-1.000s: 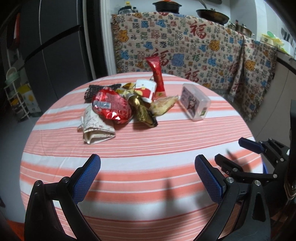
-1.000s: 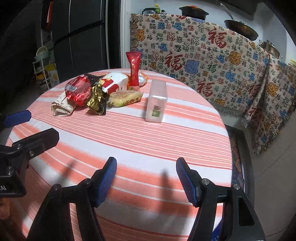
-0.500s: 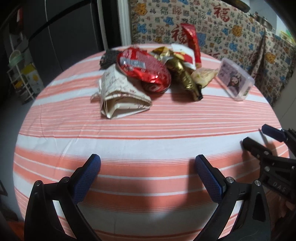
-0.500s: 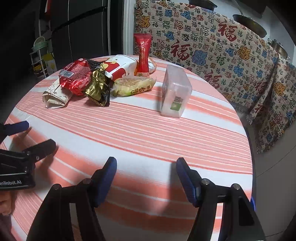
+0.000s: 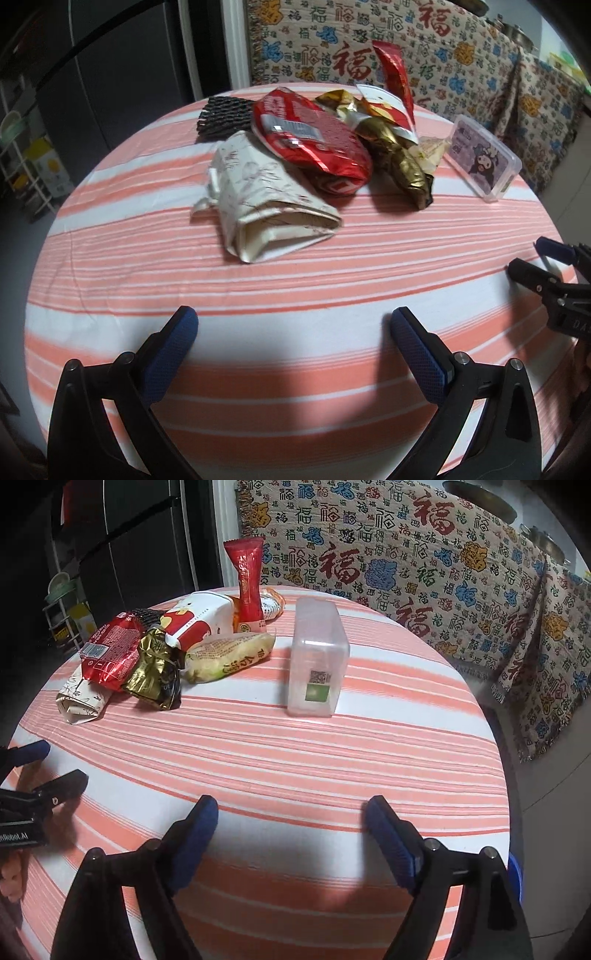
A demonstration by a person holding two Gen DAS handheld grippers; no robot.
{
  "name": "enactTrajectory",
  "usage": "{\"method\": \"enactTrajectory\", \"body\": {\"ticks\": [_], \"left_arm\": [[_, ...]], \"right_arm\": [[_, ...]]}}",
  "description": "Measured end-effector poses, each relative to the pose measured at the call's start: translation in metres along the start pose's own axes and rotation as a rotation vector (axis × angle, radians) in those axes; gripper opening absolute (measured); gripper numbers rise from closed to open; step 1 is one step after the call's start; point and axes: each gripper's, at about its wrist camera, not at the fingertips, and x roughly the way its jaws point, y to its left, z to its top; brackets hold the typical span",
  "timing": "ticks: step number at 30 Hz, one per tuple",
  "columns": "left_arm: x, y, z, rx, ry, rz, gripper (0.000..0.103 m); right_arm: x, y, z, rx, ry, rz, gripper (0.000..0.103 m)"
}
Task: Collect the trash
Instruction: 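Grasp the white floral paper cup with the left tool while the right tool grasps the clear box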
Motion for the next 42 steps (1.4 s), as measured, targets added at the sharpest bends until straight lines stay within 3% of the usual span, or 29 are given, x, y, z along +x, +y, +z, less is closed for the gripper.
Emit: {"method": "enactTrajectory", "body": {"ticks": [3,9,15,16,17,19,22,28,32,35,42], "left_arm": [[0.000,0.017,0.002,-0.017,-0.003,-0.004,0.103],[0.003,0.015,0.019,-0.061,-0.057,-0.121,0.103],[0.032,0.017,0.054,-0.107,-0.045,-0.089,0.102],[0.033,0.019,0.056,-0.106,-0.047,-0.090,0.099],[0.032,0.020,0.055,-0.100,-0.050,-0.086,0.087],[0.030,0.023,0.053,-0.063,-0.056,-0.072,0.073],[0.020,0.032,0.042,-0.030,-0.037,-0.113,0.073],[-0.002,0.043,0.010,0.049,-0.024,-0.108,0.075],[0.005,0.027,0.011,0.086,-0.018,-0.058,0.095],[0.010,0.028,0.014,0.058,-0.002,-0.033,0.103],[0.016,0.033,0.019,0.026,-0.002,-0.011,0.103]], "right_arm": [[0.000,0.001,0.000,0.000,0.000,0.000,0.085],[0.001,0.001,0.000,-0.004,0.001,-0.004,0.086],[0.000,0.001,0.000,-0.003,0.001,-0.001,0.087],[0.000,0.001,0.000,-0.003,0.001,-0.001,0.087],[0.000,0.001,0.000,-0.002,0.001,-0.001,0.087],[0.000,0.001,0.000,-0.001,0.001,0.001,0.087],[0.000,-0.001,0.002,-0.011,0.005,0.008,0.087],[0.003,-0.027,0.010,0.042,0.008,-0.025,0.088],[0.014,-0.036,0.023,0.044,0.009,-0.025,0.092],[0.023,-0.038,0.034,0.059,0.008,-0.034,0.092],[0.040,-0.034,0.054,0.054,0.008,-0.033,0.092]]}}
